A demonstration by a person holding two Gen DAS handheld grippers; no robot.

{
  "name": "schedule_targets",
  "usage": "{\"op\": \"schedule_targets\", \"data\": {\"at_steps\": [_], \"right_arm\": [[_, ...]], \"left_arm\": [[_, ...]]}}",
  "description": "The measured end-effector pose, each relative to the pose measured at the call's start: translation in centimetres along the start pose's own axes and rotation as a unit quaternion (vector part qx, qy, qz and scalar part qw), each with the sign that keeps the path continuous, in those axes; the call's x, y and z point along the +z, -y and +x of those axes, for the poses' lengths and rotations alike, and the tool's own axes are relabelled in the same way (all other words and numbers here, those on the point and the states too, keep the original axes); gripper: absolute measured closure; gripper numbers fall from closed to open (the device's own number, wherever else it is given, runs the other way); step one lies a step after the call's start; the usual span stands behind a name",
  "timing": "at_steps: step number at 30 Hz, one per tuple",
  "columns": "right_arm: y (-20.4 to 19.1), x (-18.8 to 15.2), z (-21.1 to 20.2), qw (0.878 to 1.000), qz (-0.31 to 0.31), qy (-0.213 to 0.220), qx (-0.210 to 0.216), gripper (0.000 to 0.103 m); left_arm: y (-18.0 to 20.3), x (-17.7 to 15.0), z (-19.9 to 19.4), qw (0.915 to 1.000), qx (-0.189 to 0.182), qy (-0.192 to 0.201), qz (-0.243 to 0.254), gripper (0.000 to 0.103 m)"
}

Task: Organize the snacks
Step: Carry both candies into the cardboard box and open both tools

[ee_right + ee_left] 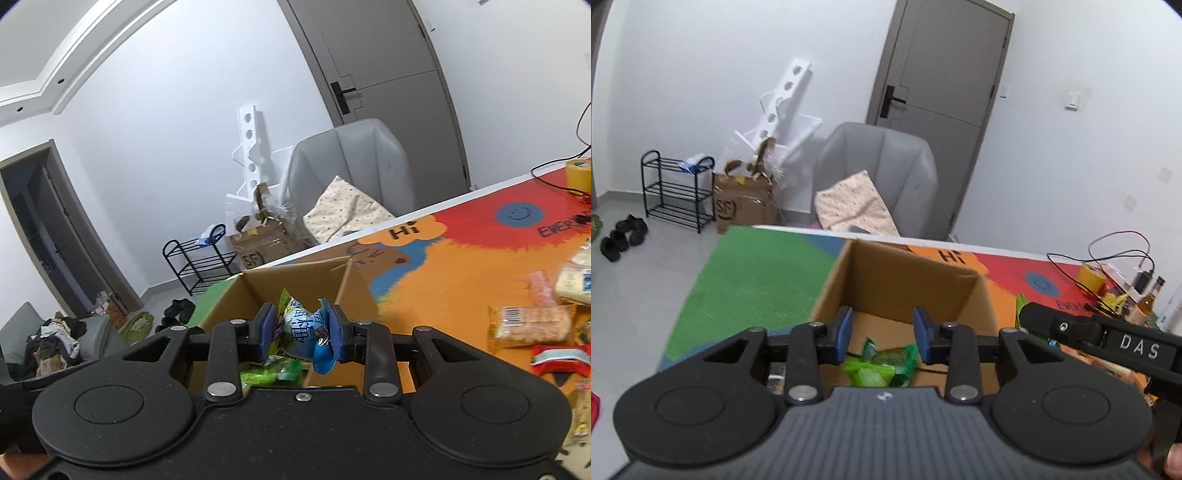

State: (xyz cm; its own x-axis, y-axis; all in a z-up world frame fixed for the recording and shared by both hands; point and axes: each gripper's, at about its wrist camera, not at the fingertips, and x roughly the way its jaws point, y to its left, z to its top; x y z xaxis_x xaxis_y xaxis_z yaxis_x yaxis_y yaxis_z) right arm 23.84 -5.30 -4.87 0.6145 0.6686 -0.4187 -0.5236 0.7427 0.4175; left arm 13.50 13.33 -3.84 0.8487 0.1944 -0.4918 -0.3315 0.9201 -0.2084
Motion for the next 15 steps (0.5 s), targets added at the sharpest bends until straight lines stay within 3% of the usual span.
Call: {"op": "schedule_targets", "data": {"at_steps": [6, 10, 15], "right_arm": [[-0.5, -0.2, 1.1, 1.000, 0.013, -0.011, 0.025, 0.072], [-0.8, -0.4, 0.8, 1.000, 0.010, -0.009, 0.024, 0.047], [0.1, -0.4, -0.4, 1.000, 0.025, -0.001, 0.014, 0.040]], "left_arm": [[-1.2, 0.7, -0.5, 0.9999, 0.001, -0.006, -0.009, 0.051], [-2.1, 0.8, -0.6, 0.9997, 0.003, -0.015, -0.021, 0.040], [-2.2, 0.5, -1.3, 0.9997, 0.005, -0.006, -0.022, 0.023]]}}
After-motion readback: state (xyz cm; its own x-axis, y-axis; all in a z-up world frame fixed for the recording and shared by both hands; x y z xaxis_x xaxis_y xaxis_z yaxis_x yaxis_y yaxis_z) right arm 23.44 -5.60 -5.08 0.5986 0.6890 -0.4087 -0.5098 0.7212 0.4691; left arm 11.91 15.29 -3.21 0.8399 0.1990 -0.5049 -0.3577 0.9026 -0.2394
